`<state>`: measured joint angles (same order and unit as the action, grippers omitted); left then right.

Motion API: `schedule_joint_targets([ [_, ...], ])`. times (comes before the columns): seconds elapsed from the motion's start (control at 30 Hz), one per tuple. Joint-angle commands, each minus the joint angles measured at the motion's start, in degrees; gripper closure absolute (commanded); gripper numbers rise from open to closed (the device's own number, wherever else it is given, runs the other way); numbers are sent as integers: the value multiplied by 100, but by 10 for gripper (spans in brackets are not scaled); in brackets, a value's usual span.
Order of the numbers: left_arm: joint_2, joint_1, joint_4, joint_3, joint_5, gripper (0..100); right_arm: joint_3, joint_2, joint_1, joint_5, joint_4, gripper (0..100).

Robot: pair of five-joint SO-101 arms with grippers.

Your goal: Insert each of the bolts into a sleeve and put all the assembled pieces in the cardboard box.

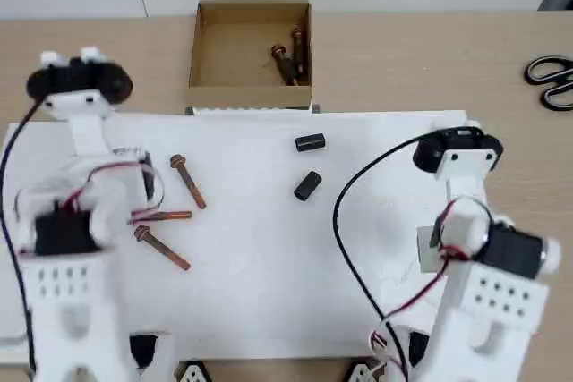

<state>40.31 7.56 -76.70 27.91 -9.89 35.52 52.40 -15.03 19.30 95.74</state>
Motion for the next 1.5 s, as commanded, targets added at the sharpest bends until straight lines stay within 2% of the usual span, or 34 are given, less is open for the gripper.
schedule_joint_targets([
  [0.0,-756,-202,53,-277,-563,993,18,435,-75,-62,-136,985],
  [0.17,-1591,-466,501,-277,-1521,989,62,567,-75,-62,-145,985],
  [0.47,-2532,-624,1046,-277,-1556,983,62,567,-75,-62,-145,985],
  [0.7,-3059,-545,1081,-295,-1565,873,62,567,-75,-62,-145,985],
  [1.07,-4220,-132,1240,-1068,-1565,874,62,567,-75,-62,-145,985],
  [1.47,-4897,-264,1204,-1402,-1574,874,62,567,-75,-62,-145,985],
])
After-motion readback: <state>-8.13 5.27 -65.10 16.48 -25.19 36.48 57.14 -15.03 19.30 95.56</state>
